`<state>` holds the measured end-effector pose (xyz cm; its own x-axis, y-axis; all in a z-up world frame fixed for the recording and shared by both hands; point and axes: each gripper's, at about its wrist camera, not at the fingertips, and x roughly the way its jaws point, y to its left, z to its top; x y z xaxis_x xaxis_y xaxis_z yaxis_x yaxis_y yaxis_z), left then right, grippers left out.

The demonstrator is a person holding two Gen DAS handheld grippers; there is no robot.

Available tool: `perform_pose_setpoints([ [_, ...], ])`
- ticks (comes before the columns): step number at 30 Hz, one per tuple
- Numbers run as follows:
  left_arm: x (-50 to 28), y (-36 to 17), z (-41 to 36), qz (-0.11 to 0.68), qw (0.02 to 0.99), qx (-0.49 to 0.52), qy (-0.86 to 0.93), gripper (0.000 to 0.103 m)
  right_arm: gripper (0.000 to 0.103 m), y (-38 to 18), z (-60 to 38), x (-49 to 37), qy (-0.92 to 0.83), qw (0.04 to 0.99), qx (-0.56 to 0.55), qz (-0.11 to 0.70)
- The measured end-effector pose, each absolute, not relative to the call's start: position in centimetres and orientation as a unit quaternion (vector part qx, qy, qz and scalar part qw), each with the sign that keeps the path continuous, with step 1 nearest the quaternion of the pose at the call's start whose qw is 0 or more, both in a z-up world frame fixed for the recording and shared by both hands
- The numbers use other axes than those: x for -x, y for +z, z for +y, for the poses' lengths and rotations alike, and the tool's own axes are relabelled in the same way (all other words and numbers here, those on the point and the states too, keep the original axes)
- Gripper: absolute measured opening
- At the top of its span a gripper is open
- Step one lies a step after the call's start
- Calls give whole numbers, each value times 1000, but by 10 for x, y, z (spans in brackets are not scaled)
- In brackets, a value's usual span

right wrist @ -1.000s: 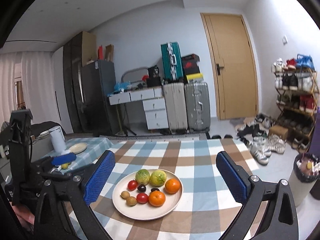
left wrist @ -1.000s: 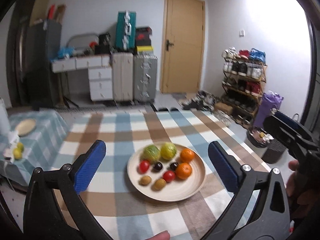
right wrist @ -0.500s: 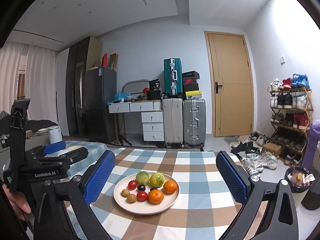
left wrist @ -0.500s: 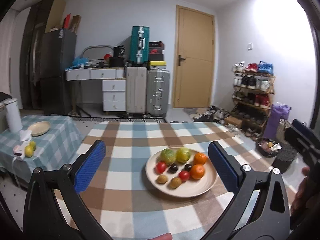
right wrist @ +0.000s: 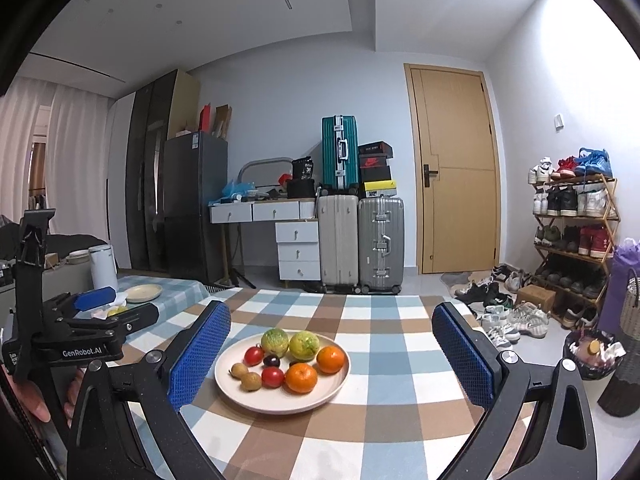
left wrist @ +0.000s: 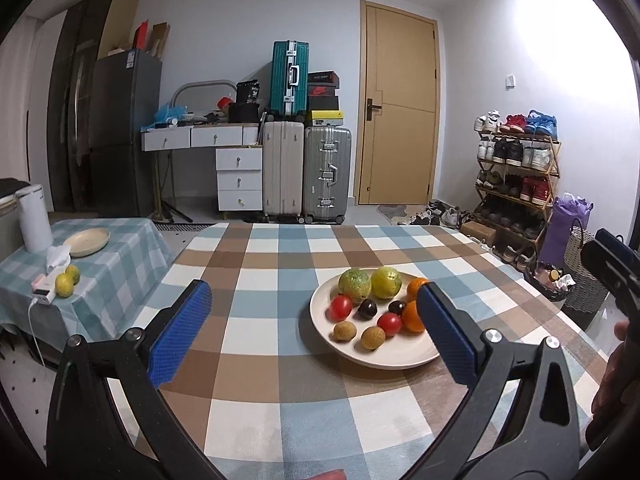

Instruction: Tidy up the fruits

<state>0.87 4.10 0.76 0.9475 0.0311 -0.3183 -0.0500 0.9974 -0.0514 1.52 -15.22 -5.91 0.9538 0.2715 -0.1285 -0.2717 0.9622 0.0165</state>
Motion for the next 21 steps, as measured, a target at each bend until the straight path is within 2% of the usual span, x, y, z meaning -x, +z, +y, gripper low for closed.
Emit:
perform_pose_setpoints([
  [10, -30, -29, 54, 171, 984, 25, 38, 102, 103, -93, -147, -32, 139, 986, 24, 86],
  [21, -35, -40, 54, 157, 987, 11, 35, 102, 103, -107, -147, -49, 150, 981, 15, 120],
])
